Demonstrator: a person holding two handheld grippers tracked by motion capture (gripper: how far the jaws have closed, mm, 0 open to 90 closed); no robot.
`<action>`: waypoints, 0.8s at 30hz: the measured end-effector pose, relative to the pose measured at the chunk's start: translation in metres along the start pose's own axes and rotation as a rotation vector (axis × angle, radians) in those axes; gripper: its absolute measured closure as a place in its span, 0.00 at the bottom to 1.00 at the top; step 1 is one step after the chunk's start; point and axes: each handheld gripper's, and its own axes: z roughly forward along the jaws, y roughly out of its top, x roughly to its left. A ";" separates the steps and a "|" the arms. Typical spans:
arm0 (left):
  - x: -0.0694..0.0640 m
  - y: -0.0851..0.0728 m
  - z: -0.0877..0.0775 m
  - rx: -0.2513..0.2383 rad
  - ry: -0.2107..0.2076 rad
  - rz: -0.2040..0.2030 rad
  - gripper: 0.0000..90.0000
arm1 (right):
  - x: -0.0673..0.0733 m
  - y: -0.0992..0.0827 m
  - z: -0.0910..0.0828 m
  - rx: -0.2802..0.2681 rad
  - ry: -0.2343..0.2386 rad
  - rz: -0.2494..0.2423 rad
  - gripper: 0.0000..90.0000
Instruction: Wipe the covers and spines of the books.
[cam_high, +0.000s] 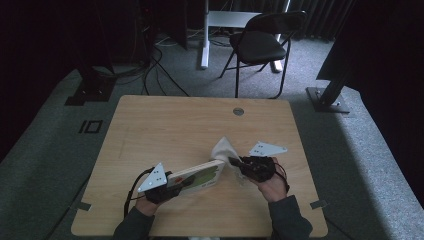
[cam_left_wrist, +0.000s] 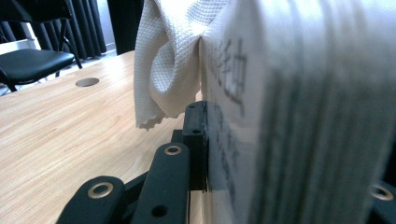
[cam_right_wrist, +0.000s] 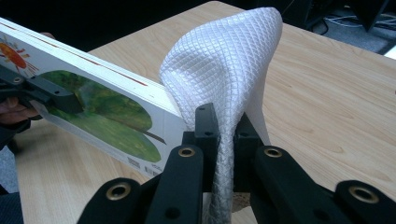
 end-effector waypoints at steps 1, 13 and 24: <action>0.000 0.000 0.000 -0.001 0.001 0.000 0.87 | 0.000 0.000 0.000 0.001 -0.003 0.004 0.95; 0.000 0.001 -0.002 -0.010 0.006 -0.001 0.87 | -0.004 -0.003 0.001 0.015 -0.017 0.019 0.95; 0.000 0.002 -0.003 -0.010 0.008 0.000 0.87 | 0.003 -0.005 0.007 0.040 0.013 -0.004 0.95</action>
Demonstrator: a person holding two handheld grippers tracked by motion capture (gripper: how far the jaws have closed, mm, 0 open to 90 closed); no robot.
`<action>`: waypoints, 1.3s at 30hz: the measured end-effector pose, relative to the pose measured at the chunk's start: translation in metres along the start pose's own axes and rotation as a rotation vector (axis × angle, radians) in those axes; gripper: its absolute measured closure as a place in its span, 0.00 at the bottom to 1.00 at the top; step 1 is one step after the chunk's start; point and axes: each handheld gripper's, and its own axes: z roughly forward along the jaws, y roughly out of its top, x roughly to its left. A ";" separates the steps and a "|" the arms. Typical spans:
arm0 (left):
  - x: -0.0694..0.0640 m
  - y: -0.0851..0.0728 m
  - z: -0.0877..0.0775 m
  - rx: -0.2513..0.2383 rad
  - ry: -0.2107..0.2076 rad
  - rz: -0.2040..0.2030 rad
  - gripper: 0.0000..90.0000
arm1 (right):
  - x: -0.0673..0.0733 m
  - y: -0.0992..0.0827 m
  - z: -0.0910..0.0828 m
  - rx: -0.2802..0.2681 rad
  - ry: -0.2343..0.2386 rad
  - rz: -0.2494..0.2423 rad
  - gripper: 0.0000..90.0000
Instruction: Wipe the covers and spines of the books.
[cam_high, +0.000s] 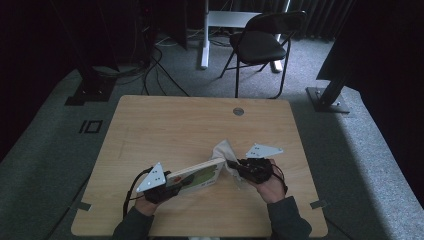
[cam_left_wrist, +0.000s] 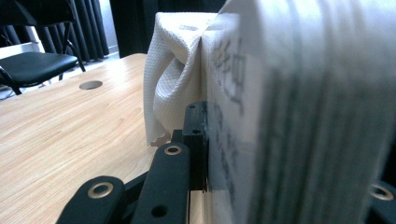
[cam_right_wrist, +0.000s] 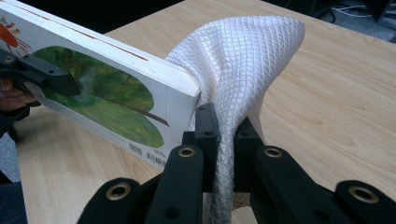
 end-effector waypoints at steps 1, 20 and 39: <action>0.000 0.000 0.000 0.001 -0.001 0.001 0.87 | 0.000 -0.001 0.001 0.004 -0.001 0.002 0.95; 0.002 0.002 -0.004 -0.021 0.008 -0.011 0.87 | -0.002 -0.001 -0.003 0.004 -0.011 0.002 0.95; 0.002 0.003 -0.005 -0.029 0.009 -0.010 0.87 | 0.010 0.001 0.006 0.021 0.042 -0.044 0.95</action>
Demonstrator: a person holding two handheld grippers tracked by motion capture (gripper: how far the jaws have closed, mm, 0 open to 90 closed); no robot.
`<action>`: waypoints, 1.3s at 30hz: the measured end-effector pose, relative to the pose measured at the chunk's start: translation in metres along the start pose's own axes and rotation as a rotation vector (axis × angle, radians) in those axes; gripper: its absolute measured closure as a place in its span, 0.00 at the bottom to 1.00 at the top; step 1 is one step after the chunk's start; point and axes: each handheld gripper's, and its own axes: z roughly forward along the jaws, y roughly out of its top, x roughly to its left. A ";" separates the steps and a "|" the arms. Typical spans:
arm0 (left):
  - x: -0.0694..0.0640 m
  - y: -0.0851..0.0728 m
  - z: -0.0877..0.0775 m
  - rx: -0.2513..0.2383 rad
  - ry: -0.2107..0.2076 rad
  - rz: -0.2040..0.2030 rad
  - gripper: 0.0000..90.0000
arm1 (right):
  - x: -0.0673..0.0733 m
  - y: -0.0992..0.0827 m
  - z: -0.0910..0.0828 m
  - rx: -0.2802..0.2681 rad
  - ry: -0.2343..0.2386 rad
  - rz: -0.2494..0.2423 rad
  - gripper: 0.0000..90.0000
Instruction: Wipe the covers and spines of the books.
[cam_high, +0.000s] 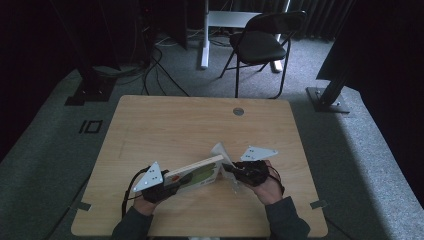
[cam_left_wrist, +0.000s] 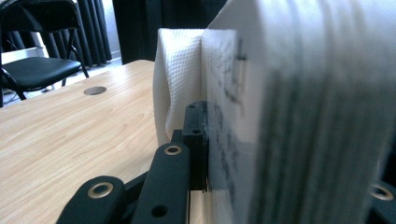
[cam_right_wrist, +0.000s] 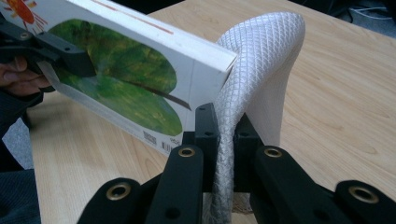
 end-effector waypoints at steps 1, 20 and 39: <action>0.000 0.000 0.000 -0.001 0.001 -0.001 0.87 | 0.000 0.000 0.001 0.003 0.000 0.000 0.95; 0.000 -0.001 0.001 0.009 -0.003 -0.002 0.87 | 0.002 0.003 -0.007 -0.017 -0.014 -0.015 0.95; 0.002 0.002 -0.004 -0.018 0.002 -0.014 0.87 | 0.003 -0.001 0.006 0.023 0.013 -0.019 0.95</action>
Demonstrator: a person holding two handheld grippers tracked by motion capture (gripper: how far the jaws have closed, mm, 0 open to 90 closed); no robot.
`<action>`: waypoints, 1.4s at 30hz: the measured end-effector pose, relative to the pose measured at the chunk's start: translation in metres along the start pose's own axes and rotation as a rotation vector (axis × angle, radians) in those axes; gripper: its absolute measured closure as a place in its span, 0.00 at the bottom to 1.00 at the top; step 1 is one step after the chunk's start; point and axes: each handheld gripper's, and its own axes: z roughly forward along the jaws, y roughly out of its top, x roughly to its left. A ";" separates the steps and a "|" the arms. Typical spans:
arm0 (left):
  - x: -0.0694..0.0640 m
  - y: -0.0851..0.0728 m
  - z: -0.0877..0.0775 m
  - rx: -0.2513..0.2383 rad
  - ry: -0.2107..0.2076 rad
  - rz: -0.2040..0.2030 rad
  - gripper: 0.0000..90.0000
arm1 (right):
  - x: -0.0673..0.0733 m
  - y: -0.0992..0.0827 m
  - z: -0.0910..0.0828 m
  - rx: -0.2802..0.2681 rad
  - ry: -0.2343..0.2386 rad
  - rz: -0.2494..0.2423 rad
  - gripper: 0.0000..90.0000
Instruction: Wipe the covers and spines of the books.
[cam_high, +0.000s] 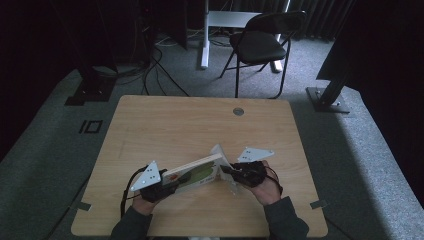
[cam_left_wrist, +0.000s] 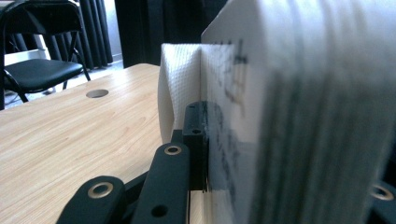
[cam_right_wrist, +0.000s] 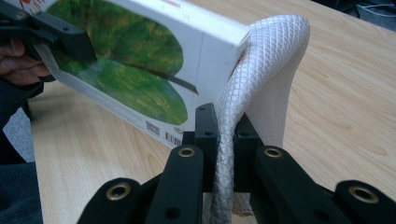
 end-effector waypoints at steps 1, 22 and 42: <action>0.000 0.000 -0.001 -0.002 0.001 -0.001 0.87 | 0.000 0.000 0.001 0.002 0.003 0.003 0.95; 0.003 0.005 -0.008 -0.038 -0.001 -0.018 0.87 | -0.001 -0.012 0.025 0.059 0.048 0.016 0.95; 0.004 0.008 -0.012 -0.060 0.004 -0.027 0.87 | 0.000 -0.023 0.038 0.102 0.073 0.036 0.95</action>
